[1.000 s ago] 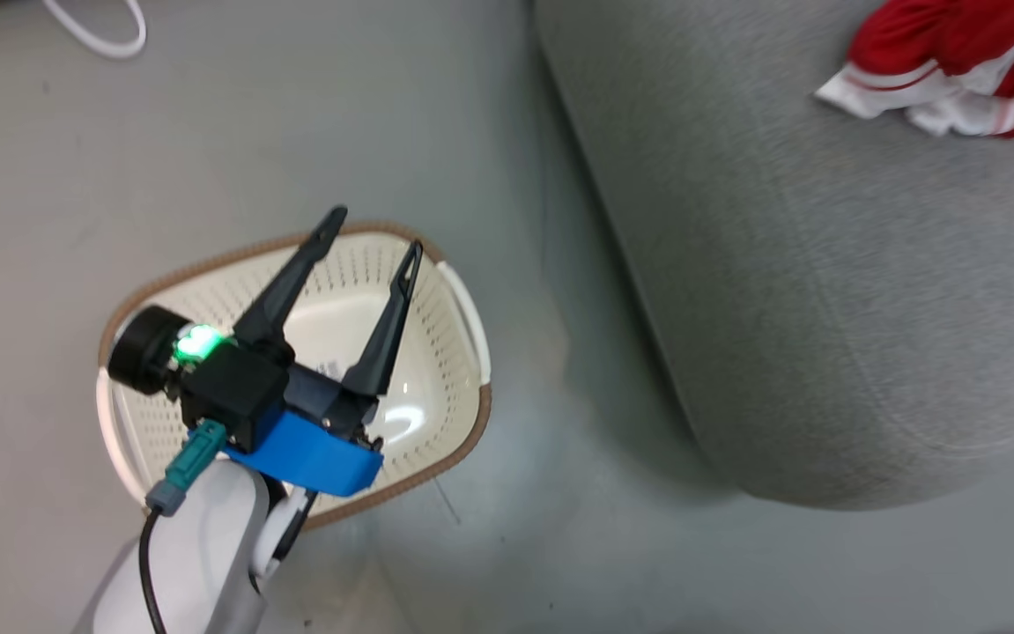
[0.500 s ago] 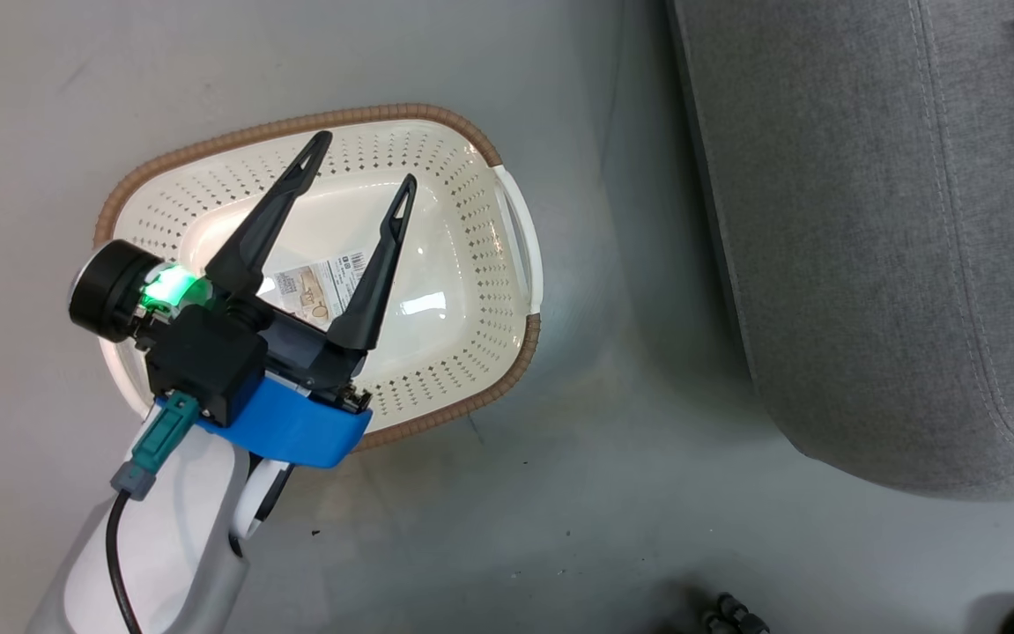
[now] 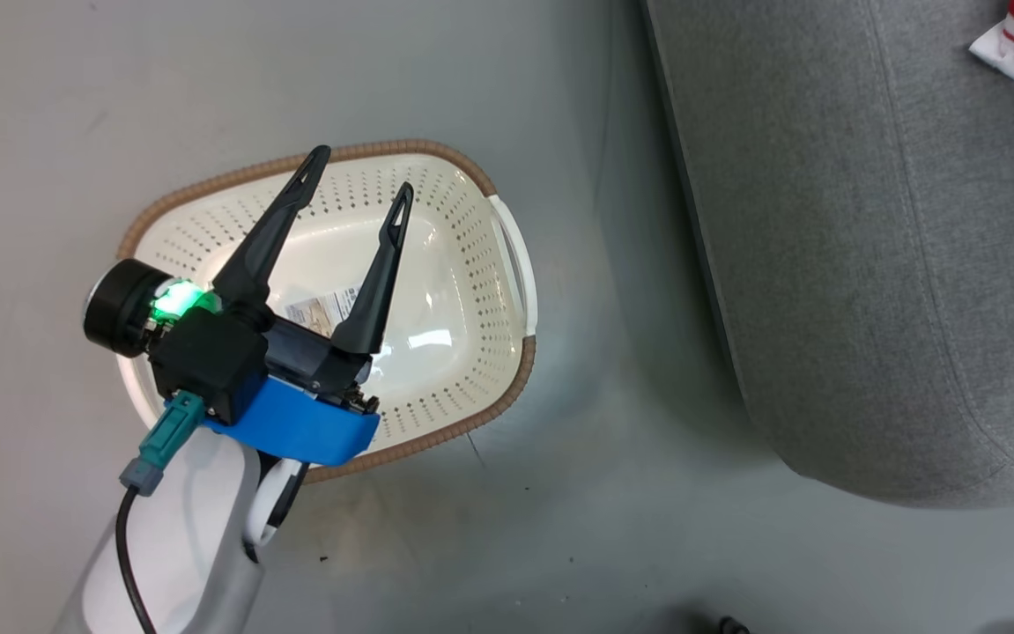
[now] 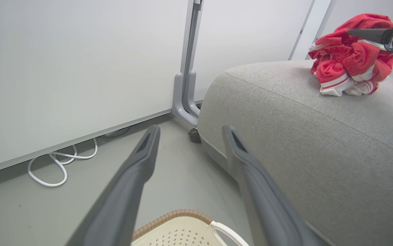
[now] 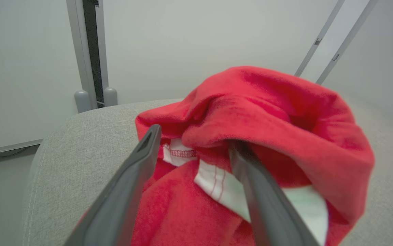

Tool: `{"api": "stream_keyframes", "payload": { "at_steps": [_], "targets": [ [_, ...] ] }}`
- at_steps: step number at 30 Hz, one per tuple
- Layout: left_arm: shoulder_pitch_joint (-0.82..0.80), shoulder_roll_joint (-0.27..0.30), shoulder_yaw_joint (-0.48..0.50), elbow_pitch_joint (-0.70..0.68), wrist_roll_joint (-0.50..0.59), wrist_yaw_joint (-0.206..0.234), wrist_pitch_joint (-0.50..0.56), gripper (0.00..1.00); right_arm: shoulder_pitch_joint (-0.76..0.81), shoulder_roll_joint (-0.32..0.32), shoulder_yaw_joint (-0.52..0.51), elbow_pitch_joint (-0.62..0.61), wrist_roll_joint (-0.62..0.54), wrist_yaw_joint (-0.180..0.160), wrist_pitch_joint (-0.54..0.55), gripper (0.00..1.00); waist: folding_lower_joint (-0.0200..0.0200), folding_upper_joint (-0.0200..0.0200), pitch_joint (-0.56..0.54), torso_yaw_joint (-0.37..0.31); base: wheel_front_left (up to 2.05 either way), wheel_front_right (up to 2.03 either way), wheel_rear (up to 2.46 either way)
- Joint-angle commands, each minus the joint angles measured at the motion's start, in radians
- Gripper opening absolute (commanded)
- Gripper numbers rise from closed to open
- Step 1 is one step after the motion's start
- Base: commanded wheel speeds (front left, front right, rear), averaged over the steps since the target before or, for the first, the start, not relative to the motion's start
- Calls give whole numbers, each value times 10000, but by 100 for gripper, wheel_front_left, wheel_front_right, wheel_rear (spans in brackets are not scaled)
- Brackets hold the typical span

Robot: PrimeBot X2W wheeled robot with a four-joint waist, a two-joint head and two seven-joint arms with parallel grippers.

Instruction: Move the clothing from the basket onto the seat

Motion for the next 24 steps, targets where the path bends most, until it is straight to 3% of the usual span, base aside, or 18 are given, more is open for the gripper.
{"api": "stream_keyframes", "payload": {
  "at_steps": [1,12,24],
  "targets": [
    [76,-115,74,74,-79,-19,-26,100,231,15,112,-20,54,1,-70,100,-1,0,-343,114,0,0,0],
    [1271,-1027,651,870,-696,-19,-26,100,2326,445,1176,-991,589,1,134,100,-1,0,-2942,784,0,0,0],
    [2963,-1666,1741,1726,-810,-19,-26,100,6085,1469,1979,-3762,792,1,777,100,-1,0,-5561,1817,0,0,0]
  ]
}}
